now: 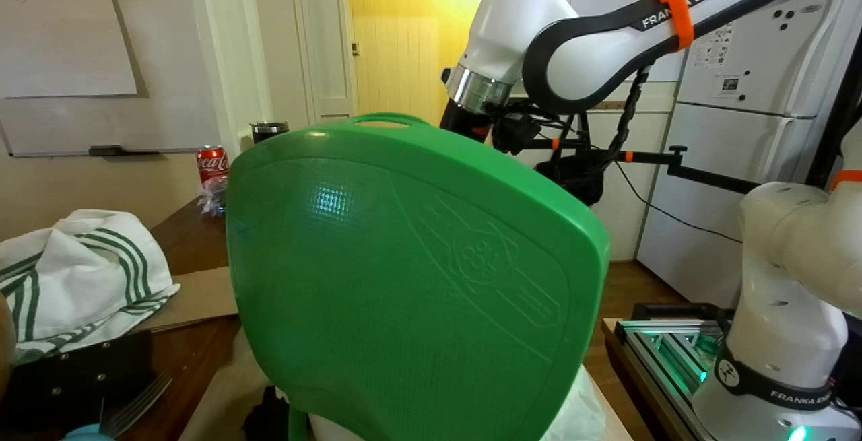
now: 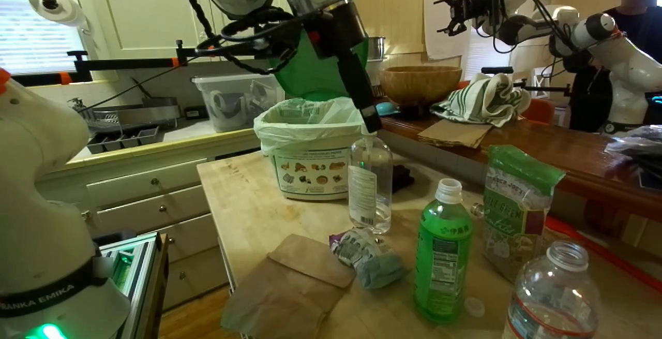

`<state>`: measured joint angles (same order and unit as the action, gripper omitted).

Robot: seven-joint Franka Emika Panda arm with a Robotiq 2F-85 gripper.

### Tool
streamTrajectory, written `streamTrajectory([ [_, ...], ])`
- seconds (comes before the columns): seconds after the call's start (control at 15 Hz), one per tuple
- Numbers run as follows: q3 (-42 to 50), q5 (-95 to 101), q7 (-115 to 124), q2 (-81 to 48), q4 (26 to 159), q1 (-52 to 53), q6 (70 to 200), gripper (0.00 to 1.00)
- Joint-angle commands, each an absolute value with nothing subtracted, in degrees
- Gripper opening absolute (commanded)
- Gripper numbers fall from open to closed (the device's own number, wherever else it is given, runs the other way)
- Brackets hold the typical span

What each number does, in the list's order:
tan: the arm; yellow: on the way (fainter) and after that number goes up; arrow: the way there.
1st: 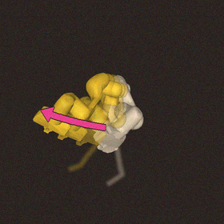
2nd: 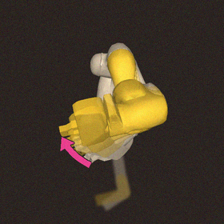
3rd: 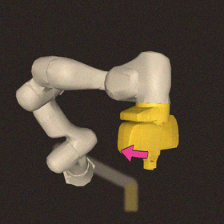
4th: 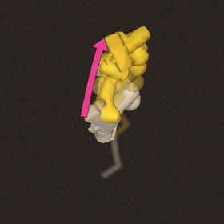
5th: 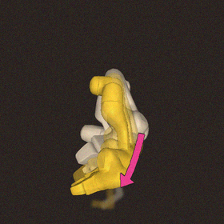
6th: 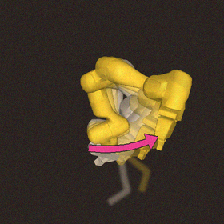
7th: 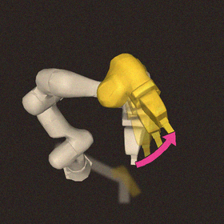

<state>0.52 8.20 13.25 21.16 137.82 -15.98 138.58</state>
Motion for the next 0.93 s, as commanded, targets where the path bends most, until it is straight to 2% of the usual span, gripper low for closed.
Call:
streamTrajectory([
  [0.0, 1.76, 9.27, 15.81, 13.94, 132.27, -15.32, 139.1, 1.0],
  [0.87, 4.69, 5.07, 17.72, -4.14, 116.7, -10.04, 136.56, 1.0],
])
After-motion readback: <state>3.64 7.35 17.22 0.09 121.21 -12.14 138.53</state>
